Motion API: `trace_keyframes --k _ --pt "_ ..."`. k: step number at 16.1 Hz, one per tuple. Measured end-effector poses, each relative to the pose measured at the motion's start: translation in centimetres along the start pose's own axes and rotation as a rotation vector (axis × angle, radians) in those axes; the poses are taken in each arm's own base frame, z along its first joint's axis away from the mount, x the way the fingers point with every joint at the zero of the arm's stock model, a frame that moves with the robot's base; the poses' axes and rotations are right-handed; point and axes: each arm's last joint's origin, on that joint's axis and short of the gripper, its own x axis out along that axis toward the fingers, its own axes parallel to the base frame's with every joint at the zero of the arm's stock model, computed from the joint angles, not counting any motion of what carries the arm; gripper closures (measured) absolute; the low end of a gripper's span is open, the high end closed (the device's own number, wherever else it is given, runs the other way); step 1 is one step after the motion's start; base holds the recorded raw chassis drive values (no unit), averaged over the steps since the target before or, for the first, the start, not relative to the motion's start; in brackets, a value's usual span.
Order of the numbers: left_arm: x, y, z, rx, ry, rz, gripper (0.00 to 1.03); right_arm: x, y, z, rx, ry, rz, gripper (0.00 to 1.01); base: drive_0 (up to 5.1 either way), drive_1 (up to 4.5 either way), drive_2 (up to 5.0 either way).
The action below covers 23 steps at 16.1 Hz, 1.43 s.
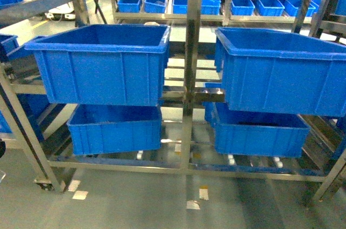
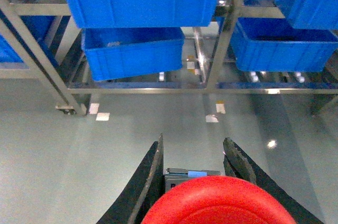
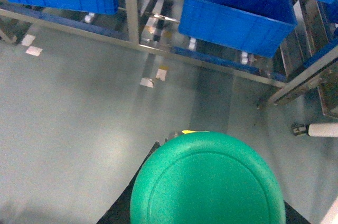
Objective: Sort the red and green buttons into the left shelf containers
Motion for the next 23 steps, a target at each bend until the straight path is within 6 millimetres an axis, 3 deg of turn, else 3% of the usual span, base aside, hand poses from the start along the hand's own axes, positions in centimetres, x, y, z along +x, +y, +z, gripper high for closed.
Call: trace_keyframes --k 4,19,23 --pt "-0.01 0.11 0.08 -0.005 -0.007 0.011 0.74 0.01 0.17 0.01 -0.006 -0.001 0.014 0.76 0.0 0.0 0.0" --pt "0.01 0.01 -0.01 0.0 0.001 0.001 0.74 -0.01 0.11 -0.02 -0.006 0.001 0.007 0.76 0.0 4.08 -4.1" --pt "0.06 -0.01 -0.03 0.001 0.002 0.002 0.74 0.02 0.11 0.03 -0.006 -0.001 0.007 0.76 0.0 0.0 0.0"
